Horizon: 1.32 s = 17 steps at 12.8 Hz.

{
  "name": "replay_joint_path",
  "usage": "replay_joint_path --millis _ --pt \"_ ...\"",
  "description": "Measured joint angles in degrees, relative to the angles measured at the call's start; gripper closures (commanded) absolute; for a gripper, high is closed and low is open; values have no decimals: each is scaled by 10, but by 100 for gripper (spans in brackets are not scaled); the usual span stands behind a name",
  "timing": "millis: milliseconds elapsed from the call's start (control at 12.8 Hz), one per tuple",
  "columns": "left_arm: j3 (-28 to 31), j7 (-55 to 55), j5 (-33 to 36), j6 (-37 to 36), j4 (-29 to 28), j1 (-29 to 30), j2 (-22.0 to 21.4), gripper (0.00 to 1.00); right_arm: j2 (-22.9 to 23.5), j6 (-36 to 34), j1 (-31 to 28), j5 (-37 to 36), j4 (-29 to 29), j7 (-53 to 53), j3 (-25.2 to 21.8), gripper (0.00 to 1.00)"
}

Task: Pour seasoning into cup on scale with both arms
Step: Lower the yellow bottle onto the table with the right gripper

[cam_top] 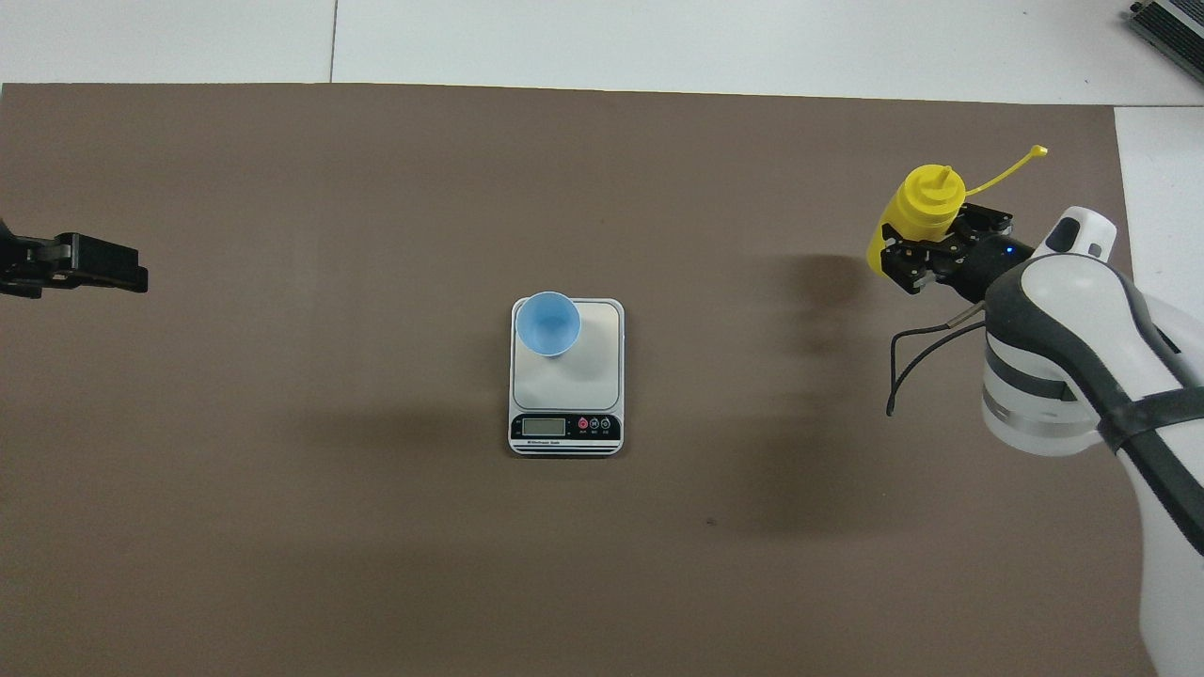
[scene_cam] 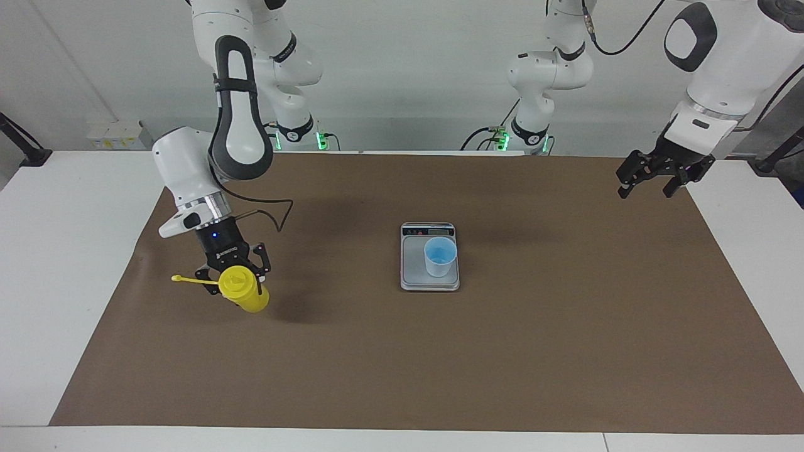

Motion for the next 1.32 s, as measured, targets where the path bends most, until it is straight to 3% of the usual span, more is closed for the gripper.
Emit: replay_joint_path --millis 312,623,701,779,857,1013,1169,1325 --pt "0 0 0 0 0 0 0 0 -1 -40 -34 113 -27 -151 0 100" --pt "0 0 0 0 0 0 0 0 -3 -80 -57 165 -53 -229 0 100" --pt "0 0 0 0 0 0 0 0 -3 -89 -63 176 -58 -246 0 87" --pt "0 0 0 0 0 0 0 0 -3 -97 -69 180 -63 -256 0 58" --pt "0 0 0 0 0 0 0 0 -3 -101 -73 182 -66 -260 0 41" --pt "0 0 0 0 0 0 0 0 -4 -103 -76 183 -69 -260 0 18" --pt "0 0 0 0 0 0 0 0 -6 -105 -76 183 -69 -260 0 0" --pt "0 0 0 0 0 0 0 0 -12 -105 -78 183 -69 -260 0 0"
